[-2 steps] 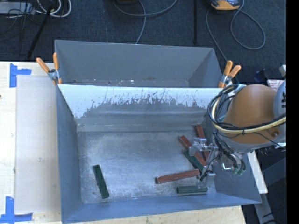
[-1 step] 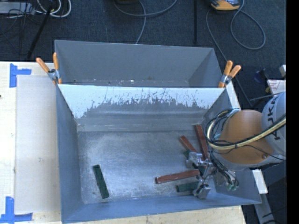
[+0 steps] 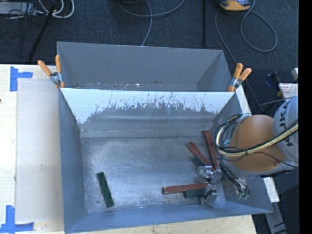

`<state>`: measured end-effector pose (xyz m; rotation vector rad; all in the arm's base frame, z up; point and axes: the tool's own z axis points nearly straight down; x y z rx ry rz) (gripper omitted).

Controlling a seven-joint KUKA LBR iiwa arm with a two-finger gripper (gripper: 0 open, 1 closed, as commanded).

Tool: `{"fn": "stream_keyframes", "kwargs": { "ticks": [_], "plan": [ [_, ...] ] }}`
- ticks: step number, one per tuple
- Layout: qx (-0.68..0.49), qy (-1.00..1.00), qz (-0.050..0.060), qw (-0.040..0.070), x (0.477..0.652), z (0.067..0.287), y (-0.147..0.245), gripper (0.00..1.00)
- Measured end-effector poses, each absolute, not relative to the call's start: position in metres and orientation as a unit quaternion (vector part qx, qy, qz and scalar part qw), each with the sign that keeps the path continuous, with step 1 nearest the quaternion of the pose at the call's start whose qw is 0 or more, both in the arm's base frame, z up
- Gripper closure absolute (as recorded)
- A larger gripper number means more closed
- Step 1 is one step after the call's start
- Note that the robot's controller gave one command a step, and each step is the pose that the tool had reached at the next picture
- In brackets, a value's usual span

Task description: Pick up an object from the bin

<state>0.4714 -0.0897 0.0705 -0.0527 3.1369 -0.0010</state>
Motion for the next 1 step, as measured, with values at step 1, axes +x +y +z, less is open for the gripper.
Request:
{"fn": "stream_keyframes", "kwargs": {
  "ticks": [1],
  "plan": [
    [-0.021,1.000,-0.001,0.005,0.5184,0.1990,-0.1088,1.00]
  ]
}}
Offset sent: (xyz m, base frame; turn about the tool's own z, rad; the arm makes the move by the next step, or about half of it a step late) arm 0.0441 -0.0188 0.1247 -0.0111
